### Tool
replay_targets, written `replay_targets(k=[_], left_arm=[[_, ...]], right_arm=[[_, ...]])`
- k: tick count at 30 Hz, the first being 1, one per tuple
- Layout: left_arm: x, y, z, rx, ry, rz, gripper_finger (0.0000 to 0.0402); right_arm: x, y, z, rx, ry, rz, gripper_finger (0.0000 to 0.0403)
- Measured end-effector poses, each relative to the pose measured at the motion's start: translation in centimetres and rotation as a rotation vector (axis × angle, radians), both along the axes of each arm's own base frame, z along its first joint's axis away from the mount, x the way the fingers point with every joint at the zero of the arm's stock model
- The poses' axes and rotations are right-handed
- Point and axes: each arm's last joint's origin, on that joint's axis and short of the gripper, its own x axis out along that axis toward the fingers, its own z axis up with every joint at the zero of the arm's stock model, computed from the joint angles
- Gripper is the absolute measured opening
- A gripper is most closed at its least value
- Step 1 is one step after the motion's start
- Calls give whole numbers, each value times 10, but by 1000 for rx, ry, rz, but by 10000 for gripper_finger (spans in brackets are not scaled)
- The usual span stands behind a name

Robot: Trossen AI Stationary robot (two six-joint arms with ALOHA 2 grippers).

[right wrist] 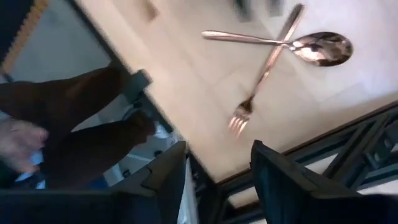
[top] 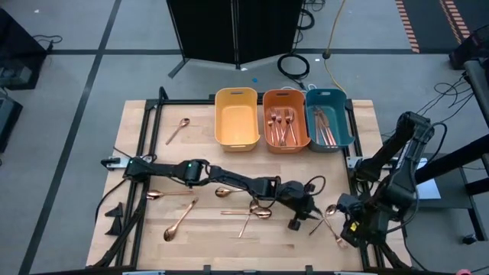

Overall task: Sort silverware
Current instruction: Put the copper fork into the orange bin

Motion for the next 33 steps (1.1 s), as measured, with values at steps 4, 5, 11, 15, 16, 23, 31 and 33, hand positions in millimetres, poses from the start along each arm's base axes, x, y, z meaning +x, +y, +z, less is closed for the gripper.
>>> replay_targets(k=[4,5,11,15,16,23,31,33], left_arm=[[-11,1,32,50,114,-33,102],[-15,4,45,79,129,-39,102],[-34,45,83,188,283,-17,102],[-46,85,81,149,472,-4,102],[-49,94,78,127,520,-15,102],[-60,108,75,69,629,-73,102],[-92,101,128,158,716,-14,102],[-102,103,142,158,715,16,102]], right_arm=[[-1,5,-29,22,-12,-15,169],[-1,6,-36,18,-23,-28,169],[-3,1,-83,-54,-36,-102,169],[-2,2,-112,-64,-23,-120,169],[-2,2,-116,-77,-10,-127,169],[2,13,-137,-116,53,-113,169],[7,23,-161,-168,118,-104,164],[8,25,-167,-179,137,-109,149]])
